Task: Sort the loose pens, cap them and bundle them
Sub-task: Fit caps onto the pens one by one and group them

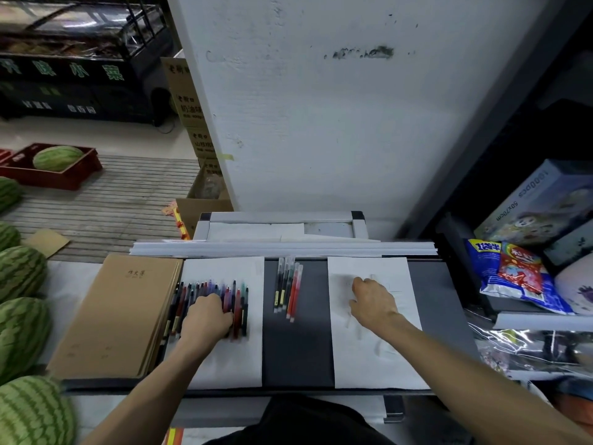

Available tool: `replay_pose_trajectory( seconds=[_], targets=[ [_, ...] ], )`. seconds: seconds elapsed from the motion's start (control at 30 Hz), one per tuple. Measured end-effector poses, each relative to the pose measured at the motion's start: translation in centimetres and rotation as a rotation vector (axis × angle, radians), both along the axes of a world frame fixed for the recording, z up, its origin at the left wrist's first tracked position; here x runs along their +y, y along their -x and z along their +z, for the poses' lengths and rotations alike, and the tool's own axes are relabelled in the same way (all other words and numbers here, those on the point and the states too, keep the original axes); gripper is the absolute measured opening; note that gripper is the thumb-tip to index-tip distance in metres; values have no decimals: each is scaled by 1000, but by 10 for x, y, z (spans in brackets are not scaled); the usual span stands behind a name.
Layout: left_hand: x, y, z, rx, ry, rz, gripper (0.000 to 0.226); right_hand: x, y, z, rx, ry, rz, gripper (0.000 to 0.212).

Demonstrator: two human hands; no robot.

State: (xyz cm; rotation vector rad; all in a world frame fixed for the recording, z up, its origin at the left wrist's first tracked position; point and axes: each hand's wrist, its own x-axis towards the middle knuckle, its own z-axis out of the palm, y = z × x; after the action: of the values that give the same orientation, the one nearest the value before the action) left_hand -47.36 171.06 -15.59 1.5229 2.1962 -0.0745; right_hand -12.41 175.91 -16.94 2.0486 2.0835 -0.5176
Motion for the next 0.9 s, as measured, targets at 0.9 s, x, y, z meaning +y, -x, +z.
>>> replay_pose_trajectory(
  seconds=[0.9],
  targets=[
    [-48,-62,127,-549,-468,-354,32,-41,36,135,1435,143,-160,16]
  ],
)
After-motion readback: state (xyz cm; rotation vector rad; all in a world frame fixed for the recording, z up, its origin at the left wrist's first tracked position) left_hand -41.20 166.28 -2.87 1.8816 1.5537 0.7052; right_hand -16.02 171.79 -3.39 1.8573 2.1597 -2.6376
